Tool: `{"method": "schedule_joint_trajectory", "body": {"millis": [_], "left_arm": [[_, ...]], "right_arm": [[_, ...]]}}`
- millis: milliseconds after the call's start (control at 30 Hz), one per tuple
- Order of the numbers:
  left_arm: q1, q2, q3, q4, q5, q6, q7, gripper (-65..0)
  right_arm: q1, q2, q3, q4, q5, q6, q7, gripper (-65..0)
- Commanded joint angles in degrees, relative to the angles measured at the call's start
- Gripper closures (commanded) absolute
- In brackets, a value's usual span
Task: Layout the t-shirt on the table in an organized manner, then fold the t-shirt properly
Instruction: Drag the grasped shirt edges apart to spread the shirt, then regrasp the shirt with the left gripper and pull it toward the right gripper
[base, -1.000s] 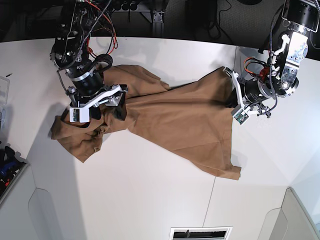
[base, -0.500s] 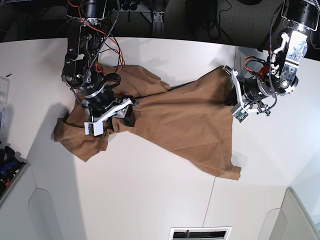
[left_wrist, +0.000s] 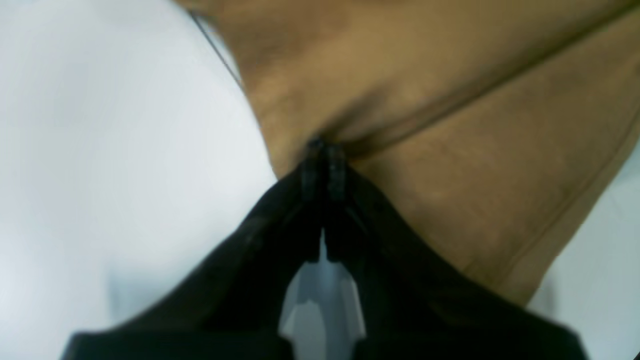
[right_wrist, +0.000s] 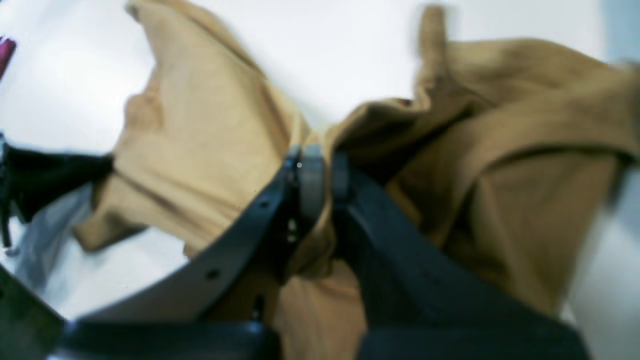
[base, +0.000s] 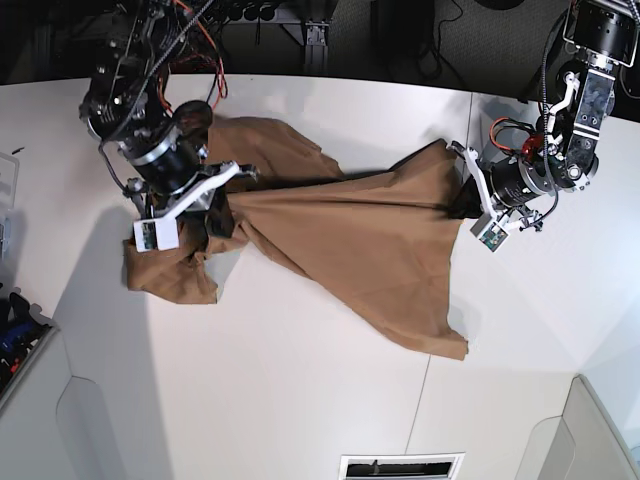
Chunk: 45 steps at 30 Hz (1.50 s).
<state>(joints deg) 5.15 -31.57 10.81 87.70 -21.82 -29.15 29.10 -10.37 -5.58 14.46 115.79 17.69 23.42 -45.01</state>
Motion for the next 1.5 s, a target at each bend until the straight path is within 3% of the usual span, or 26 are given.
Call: {"method": "schedule_joint_trajectory", "body": {"millis": [0,133,267,300,367,400,433,500,600,667,800,1133,1300,1467], "left_arm": [[-0.1,-0.9,-0.3,-0.2,2.6,0.9,2.4,-3.8],[-0.1,-0.9,-0.3,-0.2,3.0,0.9,2.4,-3.8],[-0.1,-0.8,-0.3,-0.2,3.0,0.9,2.4,-3.8],[-0.1,-0.9,-0.3,-0.2,3.0,0.9,2.4,-3.9],[-0.2,-0.8,-0.3,-0.2,2.8,0.9,2.5,-4.0],[-0.4,-0.9,-0.3,-0.2,2.8,0.9,2.5,-4.0],[-0.6,-0.9,-0.3,-0.2,2.8,0.9,2.5,-4.0],[-1.4,-0.9,-0.5,-0.2,2.8,0.9,3.5,-7.0],[-2.6,-0.9,-1.1,0.7,1.9,0.9,5.9,-20.6],[-2.6,-1.0,-2.3,2.1,0.5,0.9,6.2,-26.1],[-2.8,-1.1,-4.9,5.0,-1.6,0.9,6.3,-26.4],[-5.0,-0.9,-5.3,7.6,-4.5,1.0,5.8,-26.4],[-5.4,-0.3,-5.1,7.6,-4.5,0.8,4.5,-26.4],[-5.5,2.8,-5.1,7.6,-4.1,-0.7,4.5,-26.4]], "right_arm": [[-1.8,0.2,1.1,3.3,0.9,0.2,1.5,0.0],[-10.4,0.2,6.2,10.0,3.1,0.2,2.0,0.0],[-13.5,0.2,11.8,11.0,6.2,0.5,2.1,0.0],[-13.4,0.2,12.6,11.0,7.1,0.5,2.1,-7.0],[-12.9,0.2,13.5,11.0,9.0,0.4,2.6,-31.8],[-12.5,0.2,13.6,11.0,9.4,0.5,3.3,-41.2],[-11.9,0.2,13.6,11.0,9.3,0.4,3.6,-45.7],[-10.1,0.2,13.6,11.0,8.8,0.3,3.6,-45.3],[-7.1,0.2,13.6,10.8,6.1,-1.7,3.9,-45.3],[-5.4,0.2,13.6,9.6,4.1,-3.7,4.8,-45.3],[-1.0,0.2,13.6,2.8,1.0,-5.4,5.8,-45.3],[9.1,0.2,13.6,-17.9,-3.1,-5.4,7.9,-45.3],[12.3,0.2,13.6,-23.0,-7.1,-8.8,8.2,-45.3],[12.6,1.3,13.6,-24.0,-9.5,-11.3,8.8,-45.3]]}}
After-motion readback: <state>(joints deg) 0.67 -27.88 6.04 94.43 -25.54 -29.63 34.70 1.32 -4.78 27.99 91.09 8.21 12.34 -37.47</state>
